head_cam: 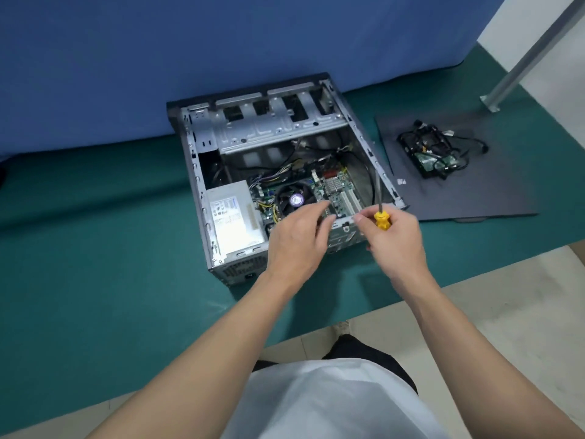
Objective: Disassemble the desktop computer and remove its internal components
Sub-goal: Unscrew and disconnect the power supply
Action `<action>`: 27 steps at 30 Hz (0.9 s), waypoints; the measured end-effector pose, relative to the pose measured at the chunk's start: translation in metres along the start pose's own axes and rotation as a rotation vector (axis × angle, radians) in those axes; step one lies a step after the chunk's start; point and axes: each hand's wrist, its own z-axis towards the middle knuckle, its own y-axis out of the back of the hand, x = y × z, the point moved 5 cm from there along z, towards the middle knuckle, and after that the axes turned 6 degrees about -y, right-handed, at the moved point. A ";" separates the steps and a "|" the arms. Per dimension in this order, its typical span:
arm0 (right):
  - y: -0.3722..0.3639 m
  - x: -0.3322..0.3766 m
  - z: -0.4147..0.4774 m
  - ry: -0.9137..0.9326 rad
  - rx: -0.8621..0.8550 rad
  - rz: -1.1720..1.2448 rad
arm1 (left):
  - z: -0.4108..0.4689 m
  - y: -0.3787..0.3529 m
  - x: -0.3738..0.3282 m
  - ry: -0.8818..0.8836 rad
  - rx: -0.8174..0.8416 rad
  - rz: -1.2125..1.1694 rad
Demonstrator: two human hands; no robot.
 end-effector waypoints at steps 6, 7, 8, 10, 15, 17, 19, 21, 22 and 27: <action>0.069 0.001 0.107 0.069 -0.041 -0.090 | 0.050 -0.072 -0.002 0.252 0.171 0.328; 0.073 -0.002 0.127 0.067 -0.026 -0.120 | 0.053 -0.082 -0.002 0.297 0.241 0.383; 0.075 -0.007 0.147 0.068 -0.004 -0.165 | 0.055 -0.091 0.002 0.357 0.319 0.420; 0.070 -0.017 0.186 0.082 0.062 -0.276 | 0.057 -0.101 0.015 0.520 0.447 0.384; 0.031 -0.040 0.257 0.061 0.161 -0.454 | 0.059 -0.094 0.031 0.779 0.397 0.390; 0.013 -0.049 0.278 0.024 0.189 -0.498 | 0.060 -0.093 0.029 0.784 0.405 0.478; -0.004 -0.056 0.294 0.001 0.209 -0.526 | 0.058 -0.091 0.031 0.819 0.387 0.511; -0.018 -0.063 0.306 -0.012 0.228 -0.549 | 0.057 -0.088 0.032 0.854 0.356 0.528; -0.024 -0.066 0.311 -0.024 0.228 -0.555 | 0.056 -0.088 0.032 0.865 0.343 0.534; -0.041 -0.060 0.335 -0.045 0.148 -0.543 | 0.056 -0.089 0.033 0.888 0.331 0.544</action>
